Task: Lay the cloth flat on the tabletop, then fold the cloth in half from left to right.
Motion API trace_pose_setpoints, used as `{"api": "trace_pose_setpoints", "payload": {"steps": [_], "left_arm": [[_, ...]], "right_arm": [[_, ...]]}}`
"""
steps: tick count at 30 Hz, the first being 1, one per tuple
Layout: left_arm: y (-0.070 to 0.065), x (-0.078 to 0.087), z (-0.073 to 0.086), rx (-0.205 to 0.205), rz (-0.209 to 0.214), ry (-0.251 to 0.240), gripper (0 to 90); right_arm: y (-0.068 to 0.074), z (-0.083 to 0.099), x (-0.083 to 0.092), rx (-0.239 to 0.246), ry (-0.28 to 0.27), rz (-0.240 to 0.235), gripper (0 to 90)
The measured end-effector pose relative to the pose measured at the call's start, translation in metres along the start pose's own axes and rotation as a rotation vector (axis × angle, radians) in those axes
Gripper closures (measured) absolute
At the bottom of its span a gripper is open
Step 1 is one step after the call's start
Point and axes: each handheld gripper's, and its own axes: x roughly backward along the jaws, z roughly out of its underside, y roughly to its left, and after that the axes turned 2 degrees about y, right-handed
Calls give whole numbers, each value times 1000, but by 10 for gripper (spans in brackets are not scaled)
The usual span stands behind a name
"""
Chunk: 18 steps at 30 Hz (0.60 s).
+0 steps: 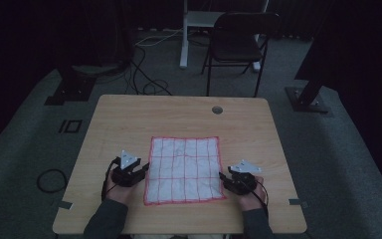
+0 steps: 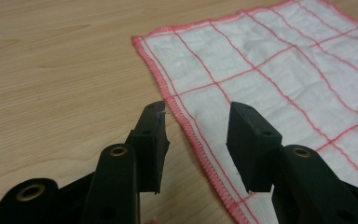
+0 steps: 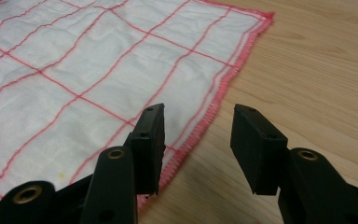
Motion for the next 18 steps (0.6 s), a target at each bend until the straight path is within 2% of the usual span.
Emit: {"api": "trace_pose_setpoints", "payload": {"steps": [3,10,18], "left_arm": [[0,4,0,4,0,-2,573],[-2,2,1,19,7,6,563],[-2,-20,5,32,10,75,560]], "right_arm": [[-3,2,4,-12,-5,5,545],[0,2,5,-1,-10,2,543],[0,4,5,0,-14,-2,542]]}}
